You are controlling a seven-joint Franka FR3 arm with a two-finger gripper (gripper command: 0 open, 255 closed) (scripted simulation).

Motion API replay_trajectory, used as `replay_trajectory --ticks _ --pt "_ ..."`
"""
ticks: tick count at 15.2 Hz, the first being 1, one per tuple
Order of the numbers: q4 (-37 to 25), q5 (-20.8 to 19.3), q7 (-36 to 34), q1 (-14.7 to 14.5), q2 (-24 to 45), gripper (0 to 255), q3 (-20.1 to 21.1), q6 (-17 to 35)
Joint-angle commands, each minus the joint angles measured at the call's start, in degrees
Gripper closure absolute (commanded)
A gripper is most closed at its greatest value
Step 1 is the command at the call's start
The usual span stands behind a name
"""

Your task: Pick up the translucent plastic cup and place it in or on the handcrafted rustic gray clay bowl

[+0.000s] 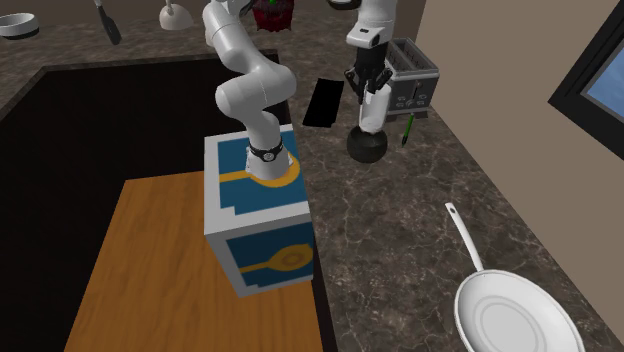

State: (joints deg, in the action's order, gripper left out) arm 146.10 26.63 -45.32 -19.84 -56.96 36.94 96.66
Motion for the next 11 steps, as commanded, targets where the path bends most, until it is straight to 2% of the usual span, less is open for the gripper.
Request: replay_trajectory --ticks 1,4,11 --pt "1.6 0.64 0.15 -0.29 -0.21 255 0.62 1.41" --pt "3.96 1.85 0.22 -0.72 -0.2 255 1.96 3.81" --pt "3.96 1.85 0.22 -0.71 -0.2 255 1.97 3.8"
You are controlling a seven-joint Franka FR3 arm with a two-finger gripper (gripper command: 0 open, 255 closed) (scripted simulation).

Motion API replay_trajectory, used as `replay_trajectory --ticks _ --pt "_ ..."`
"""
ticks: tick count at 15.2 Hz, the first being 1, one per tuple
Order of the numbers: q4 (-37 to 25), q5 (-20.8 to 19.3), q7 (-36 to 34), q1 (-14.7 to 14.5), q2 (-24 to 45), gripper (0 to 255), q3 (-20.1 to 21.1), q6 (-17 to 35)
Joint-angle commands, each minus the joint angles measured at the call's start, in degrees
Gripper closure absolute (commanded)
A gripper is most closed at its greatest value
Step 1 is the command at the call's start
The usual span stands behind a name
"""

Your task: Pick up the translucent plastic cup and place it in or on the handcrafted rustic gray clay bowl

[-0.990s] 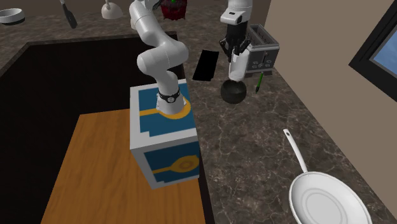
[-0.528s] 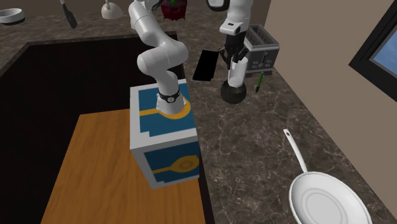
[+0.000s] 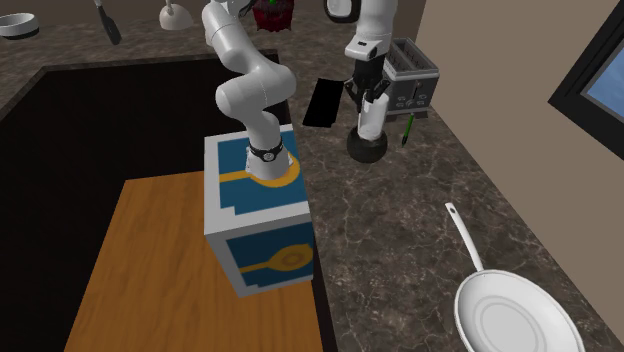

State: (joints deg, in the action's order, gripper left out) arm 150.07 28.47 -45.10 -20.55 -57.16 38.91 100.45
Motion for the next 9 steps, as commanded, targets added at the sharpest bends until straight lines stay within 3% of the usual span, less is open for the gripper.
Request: replay_trajectory --ticks 1,2,7,9 --pt "-0.01 0.01 0.0 0.0 0.0 255 0.0 0.01" --pt "-0.01 0.01 0.0 0.0 0.0 0 0.0 0.02" --pt "-0.01 0.01 0.0 0.0 0.0 0 0.01 0.02" --pt "-3.5 -1.6 -0.31 0.48 -0.08 0 -1.8 -3.56"
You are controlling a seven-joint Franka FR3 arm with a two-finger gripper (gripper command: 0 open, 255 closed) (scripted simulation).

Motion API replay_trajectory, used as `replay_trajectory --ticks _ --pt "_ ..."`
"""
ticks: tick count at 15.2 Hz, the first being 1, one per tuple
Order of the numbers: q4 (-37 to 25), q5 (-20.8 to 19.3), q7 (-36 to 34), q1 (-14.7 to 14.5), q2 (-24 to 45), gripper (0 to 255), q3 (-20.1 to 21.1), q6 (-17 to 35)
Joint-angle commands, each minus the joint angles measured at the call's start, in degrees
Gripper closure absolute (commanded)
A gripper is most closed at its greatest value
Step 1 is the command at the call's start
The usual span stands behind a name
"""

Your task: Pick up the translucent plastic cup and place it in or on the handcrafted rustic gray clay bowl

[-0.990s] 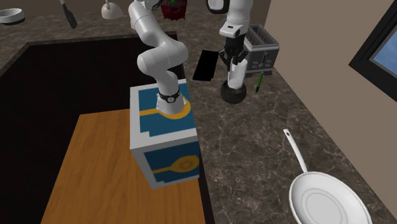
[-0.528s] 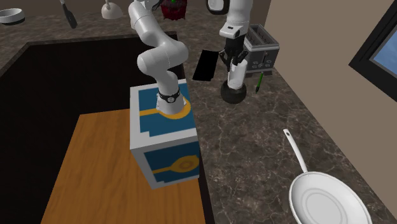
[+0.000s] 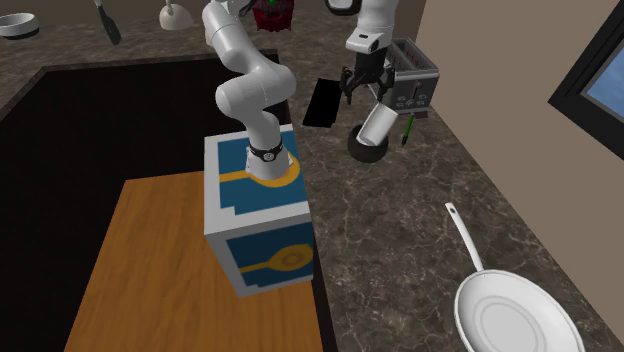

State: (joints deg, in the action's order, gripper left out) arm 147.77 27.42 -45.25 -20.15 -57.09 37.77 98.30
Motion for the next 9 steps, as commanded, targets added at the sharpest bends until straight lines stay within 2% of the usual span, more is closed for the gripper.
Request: replay_trajectory --ticks 1,2,9 --pt "-3.04 -1.3 -0.31 0.34 -0.04 0 -1.48 -3.14" --pt "-4.52 -1.87 -0.44 0.54 0.11 0 -2.09 -4.48" --pt "-4.52 -1.87 -0.45 0.54 0.11 0 -2.09 -4.47"
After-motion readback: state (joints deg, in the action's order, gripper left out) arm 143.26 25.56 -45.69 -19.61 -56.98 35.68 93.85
